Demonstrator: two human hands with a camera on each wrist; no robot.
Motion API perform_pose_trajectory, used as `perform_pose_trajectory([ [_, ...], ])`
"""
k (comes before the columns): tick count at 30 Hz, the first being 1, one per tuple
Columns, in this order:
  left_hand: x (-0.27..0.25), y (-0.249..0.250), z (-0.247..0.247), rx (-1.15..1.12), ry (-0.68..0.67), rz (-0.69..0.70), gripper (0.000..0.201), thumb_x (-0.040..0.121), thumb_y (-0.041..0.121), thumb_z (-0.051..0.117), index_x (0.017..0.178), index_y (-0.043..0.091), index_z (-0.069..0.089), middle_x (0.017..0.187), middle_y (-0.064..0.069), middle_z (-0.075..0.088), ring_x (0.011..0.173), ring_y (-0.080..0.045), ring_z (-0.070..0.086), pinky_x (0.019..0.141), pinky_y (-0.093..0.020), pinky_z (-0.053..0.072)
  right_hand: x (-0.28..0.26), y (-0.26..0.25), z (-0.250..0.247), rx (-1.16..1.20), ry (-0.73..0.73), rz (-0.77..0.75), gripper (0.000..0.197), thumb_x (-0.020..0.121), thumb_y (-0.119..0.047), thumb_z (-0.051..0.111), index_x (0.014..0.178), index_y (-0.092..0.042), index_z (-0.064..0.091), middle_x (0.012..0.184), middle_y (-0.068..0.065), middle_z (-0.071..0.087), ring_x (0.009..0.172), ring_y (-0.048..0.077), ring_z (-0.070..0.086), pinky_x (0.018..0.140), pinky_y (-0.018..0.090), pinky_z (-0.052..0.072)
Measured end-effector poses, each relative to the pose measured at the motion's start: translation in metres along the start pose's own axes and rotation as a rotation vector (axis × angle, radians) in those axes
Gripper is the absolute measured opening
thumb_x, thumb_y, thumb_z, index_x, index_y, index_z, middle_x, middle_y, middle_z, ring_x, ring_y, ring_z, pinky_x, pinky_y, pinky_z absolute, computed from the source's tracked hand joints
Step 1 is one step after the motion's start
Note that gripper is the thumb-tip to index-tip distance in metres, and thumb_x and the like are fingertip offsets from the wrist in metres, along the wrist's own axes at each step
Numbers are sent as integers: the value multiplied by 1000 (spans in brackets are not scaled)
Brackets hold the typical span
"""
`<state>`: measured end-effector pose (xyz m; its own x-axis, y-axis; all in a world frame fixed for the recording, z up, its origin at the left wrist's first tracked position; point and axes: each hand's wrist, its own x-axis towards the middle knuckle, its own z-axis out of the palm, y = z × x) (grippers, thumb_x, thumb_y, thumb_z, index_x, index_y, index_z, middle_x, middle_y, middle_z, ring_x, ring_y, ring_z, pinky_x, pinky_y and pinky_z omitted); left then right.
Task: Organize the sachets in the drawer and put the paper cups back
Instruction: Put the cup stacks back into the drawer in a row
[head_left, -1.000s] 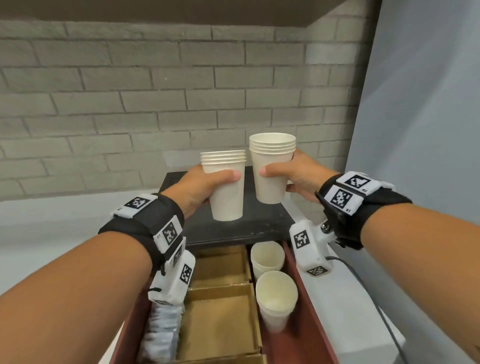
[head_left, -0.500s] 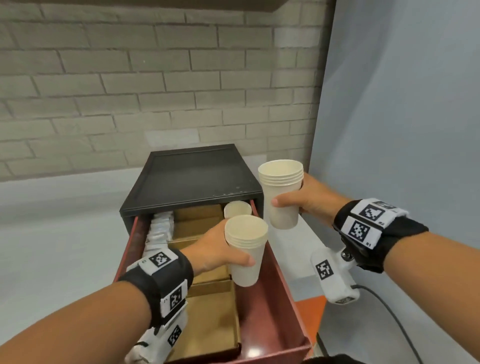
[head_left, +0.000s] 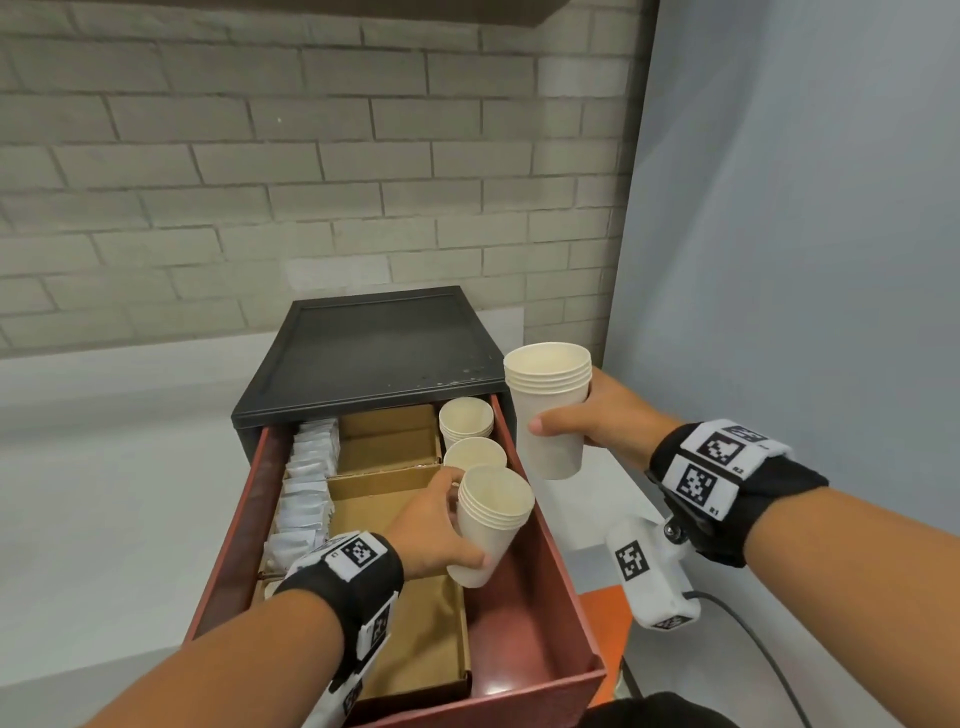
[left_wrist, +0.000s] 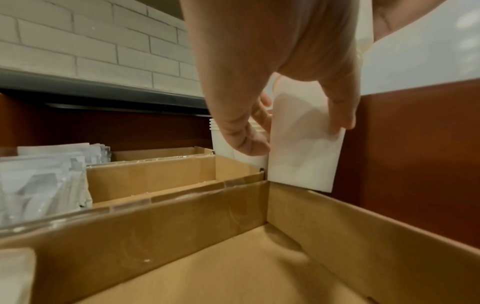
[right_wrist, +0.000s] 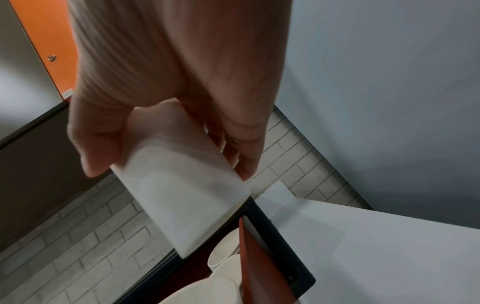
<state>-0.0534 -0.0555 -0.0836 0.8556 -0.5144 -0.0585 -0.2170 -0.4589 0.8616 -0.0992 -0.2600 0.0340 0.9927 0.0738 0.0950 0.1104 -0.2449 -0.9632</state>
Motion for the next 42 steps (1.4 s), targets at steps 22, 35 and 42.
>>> perform_pose_trajectory([
  [22, 3, 3, -2, 128, 61, 30, 87, 54, 13, 85, 121, 31, 31, 107, 7, 55, 86, -9, 56, 71, -22, 48, 10, 8, 13, -25, 10, 39, 52, 75, -7, 75, 116, -29, 52, 105, -6, 63, 98, 11, 58, 77, 25, 50],
  [35, 4, 4, 1, 250, 81, -44, 87, 58, 10, 80, 127, 22, 30, 88, 9, 53, 66, -9, 53, 55, -18, 41, 7, 12, 13, -15, 9, 60, 68, 60, -21, 78, 123, -24, 53, 115, 2, 64, 106, 17, 59, 87, 33, 51],
  [42, 8, 7, -7, 312, 119, -103, 76, 67, 14, 77, 127, 20, 32, 90, -1, 62, 79, -16, 61, 68, -31, 52, 3, 14, 11, -36, -9, 78, 55, 77, -10, 74, 124, -26, 50, 117, 3, 62, 108, 19, 56, 90, 37, 50],
])
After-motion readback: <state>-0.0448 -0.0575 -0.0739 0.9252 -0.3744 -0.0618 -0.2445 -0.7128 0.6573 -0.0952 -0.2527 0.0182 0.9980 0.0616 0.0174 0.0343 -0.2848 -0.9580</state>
